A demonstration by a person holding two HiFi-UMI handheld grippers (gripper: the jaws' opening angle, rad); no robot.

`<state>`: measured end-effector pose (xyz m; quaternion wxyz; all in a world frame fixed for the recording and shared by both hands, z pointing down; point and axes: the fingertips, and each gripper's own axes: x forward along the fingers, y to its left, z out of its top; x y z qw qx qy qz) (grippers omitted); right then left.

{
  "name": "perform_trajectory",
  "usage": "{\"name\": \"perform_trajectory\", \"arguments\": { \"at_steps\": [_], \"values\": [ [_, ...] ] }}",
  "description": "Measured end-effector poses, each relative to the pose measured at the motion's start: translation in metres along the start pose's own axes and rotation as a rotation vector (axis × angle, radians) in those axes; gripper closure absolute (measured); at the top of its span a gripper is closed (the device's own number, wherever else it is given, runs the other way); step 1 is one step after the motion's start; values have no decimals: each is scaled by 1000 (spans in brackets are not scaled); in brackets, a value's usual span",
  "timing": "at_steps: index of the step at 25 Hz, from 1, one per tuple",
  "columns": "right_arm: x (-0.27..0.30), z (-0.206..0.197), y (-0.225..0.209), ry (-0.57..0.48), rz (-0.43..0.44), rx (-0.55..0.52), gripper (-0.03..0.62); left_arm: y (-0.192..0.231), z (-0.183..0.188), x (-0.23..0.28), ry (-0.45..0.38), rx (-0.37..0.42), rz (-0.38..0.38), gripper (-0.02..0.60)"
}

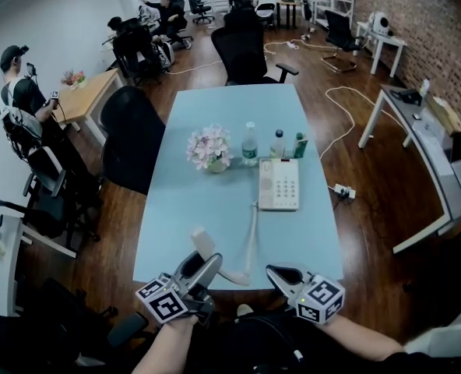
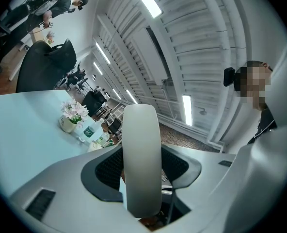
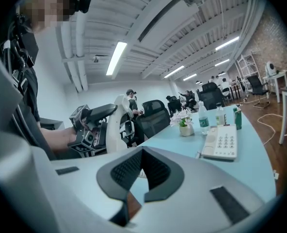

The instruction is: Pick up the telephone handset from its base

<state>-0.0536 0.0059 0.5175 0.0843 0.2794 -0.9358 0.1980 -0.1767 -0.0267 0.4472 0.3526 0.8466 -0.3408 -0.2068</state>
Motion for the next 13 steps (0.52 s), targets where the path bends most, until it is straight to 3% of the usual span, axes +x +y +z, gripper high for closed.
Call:
{"name": "perform_trajectory", "arguments": {
  "at_steps": [13],
  "values": [
    [3, 2, 8, 3, 16, -16, 582, 4, -5, 7, 32, -3, 14, 356]
  ]
}}
